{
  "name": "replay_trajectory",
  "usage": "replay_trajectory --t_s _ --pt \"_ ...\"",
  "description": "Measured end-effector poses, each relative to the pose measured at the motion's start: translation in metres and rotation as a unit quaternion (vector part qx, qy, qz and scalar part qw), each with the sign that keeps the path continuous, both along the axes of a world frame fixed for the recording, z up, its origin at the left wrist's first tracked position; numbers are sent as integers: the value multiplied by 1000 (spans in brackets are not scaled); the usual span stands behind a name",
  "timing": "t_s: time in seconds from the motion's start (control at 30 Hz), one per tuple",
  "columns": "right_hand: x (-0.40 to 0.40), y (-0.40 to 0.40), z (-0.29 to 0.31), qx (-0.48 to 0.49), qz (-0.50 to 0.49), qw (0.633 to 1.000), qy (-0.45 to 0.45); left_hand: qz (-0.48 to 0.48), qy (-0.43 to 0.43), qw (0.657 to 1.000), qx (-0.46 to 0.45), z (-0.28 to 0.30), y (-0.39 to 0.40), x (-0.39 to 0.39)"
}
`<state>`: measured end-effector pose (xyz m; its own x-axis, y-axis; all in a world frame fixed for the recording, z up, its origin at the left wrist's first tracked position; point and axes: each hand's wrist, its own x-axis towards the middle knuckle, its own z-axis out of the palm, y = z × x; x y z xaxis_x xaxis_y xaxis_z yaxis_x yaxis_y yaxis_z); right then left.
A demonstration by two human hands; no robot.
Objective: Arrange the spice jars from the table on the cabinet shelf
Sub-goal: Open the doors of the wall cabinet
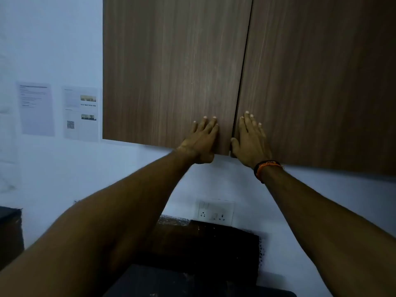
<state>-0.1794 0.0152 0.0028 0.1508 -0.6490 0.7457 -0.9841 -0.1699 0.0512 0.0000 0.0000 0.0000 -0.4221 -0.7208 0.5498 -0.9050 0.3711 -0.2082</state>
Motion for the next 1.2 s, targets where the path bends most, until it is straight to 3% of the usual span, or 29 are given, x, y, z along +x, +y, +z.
replay_trajectory --t_s 0.47,0.73,0.93,1.03,1.13,1.2 --pt "-11 -6 16 -47 44 997 -53 81 -126 973 -173 -3 -47 -33" --pt "-20 -8 32 -83 76 993 23 86 -140 965 -204 4 -37 -22" --pt "3 -8 53 -95 160 977 -107 77 -158 960 -220 9 -12 -11" --pt "20 -2 64 -28 261 935 -239 56 -162 955 -242 9 3 -3" --pt "40 8 77 45 392 817 -420 28 -172 948 -265 14 22 9" --pt "48 14 85 63 445 744 -494 9 -185 944 -274 15 34 19"
